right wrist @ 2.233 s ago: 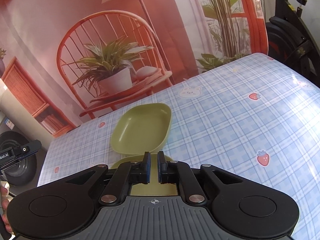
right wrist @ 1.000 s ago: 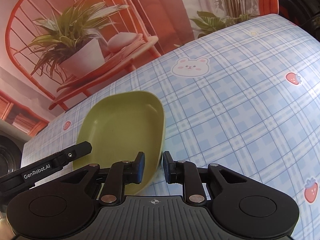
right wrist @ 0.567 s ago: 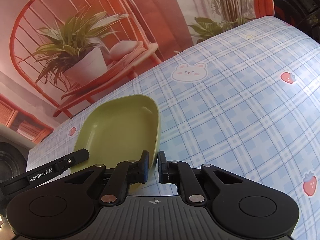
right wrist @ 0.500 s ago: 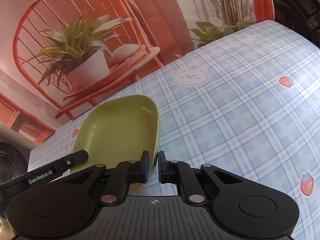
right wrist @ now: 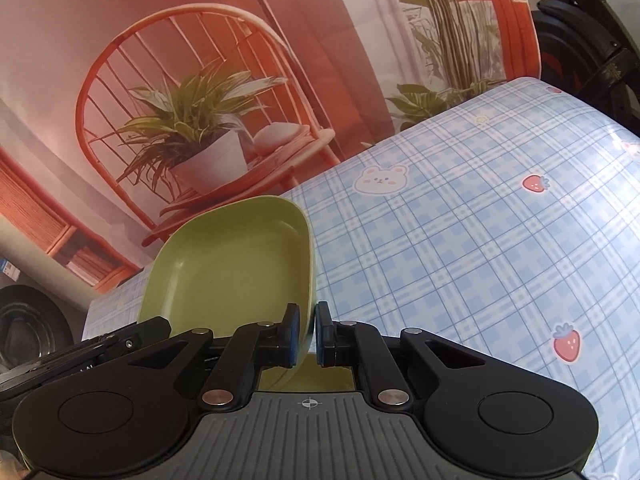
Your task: Organize plates and bowls
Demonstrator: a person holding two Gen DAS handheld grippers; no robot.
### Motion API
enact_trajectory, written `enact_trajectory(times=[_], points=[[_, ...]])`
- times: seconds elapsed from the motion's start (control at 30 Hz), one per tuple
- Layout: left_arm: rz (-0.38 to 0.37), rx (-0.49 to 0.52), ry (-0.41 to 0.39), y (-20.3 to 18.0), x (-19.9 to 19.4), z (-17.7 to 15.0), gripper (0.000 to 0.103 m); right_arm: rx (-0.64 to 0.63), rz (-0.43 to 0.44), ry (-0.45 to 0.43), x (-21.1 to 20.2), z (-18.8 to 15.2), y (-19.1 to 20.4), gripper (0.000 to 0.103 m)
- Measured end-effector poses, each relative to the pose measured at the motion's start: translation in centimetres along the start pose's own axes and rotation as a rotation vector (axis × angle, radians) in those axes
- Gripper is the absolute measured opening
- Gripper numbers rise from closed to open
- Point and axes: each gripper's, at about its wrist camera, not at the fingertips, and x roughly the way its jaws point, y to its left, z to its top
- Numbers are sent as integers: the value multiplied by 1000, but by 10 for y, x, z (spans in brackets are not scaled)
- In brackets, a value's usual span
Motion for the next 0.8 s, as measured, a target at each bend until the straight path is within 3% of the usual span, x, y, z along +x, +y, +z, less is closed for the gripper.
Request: enact_trajectory(times=[0.2, 0.57, 0.8], points=[[-8, 24, -20, -16, -20, -17, 12, -3, 6, -16, -22, -18, -9, 8], [-56, -33, 6, -25, -35, -47, 13, -11, -7, -15, -40, -46, -27, 8], [-15, 18, 9, -33, -37, -60, 14, -14, -16, 3, -38, -57, -28, 8]])
